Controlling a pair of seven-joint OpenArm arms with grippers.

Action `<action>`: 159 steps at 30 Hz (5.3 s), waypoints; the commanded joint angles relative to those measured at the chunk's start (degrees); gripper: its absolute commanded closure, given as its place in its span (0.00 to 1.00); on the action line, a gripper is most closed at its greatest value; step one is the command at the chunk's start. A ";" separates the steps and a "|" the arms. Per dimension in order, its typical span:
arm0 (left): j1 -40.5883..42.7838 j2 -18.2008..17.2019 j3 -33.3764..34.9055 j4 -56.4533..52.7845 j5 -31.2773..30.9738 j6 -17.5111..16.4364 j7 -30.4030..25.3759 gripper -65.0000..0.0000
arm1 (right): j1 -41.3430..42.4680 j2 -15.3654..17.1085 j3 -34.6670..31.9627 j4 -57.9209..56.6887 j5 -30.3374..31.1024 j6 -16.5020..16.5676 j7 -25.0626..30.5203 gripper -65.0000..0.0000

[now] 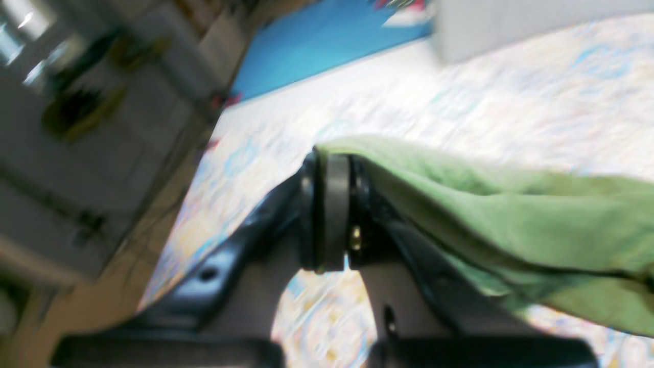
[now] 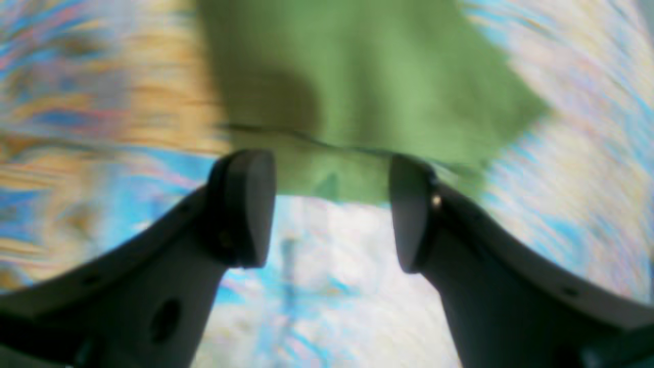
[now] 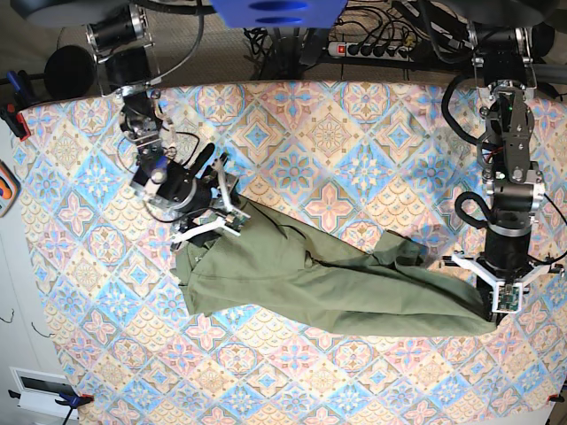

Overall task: Layout the t-shirt on the table in an organized manner, then fold the t-shirt properly
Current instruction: 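Pull the shirt taut between both grippers, right gripper drawing outward, then lift the shirt with both grippers and shake it in the air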

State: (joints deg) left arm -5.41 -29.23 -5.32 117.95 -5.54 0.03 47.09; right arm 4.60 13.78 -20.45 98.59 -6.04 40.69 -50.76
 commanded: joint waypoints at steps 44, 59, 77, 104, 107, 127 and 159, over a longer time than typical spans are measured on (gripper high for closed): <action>8.53 -0.35 -0.17 0.77 0.40 0.10 -6.78 1.00 | 10.39 -6.44 -1.84 -19.77 -1.12 -0.69 10.63 0.80; 8.44 -0.35 -0.17 0.77 0.40 0.10 -6.78 1.00 | 10.21 -6.44 -1.93 -20.12 -1.12 -0.69 10.72 0.94; 8.53 -0.35 -0.17 0.77 0.40 0.10 -6.78 1.00 | 6.87 -6.35 -2.19 -17.14 -1.12 -0.69 10.54 0.54; 8.27 -0.35 -0.44 0.77 0.40 0.10 -6.78 1.00 | 7.05 -6.09 3.35 -15.90 -1.12 -0.69 10.02 0.98; 8.00 -0.35 -0.52 0.77 0.49 0.10 -6.78 1.00 | 7.22 -6.09 4.49 -12.65 -1.12 -0.69 8.17 0.98; 2.82 -0.61 -0.52 0.86 0.49 0.10 -6.78 1.00 | 7.40 -1.96 8.97 -0.52 -1.03 -0.69 3.69 0.98; 2.38 -1.67 -0.17 0.77 0.40 0.10 -6.87 1.00 | 9.16 1.82 26.73 1.06 19.45 -0.69 -13.46 0.99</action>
State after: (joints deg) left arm -2.04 -30.15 -5.17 117.93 -5.58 -0.40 41.93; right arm 12.23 14.92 5.96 98.41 13.54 40.27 -65.32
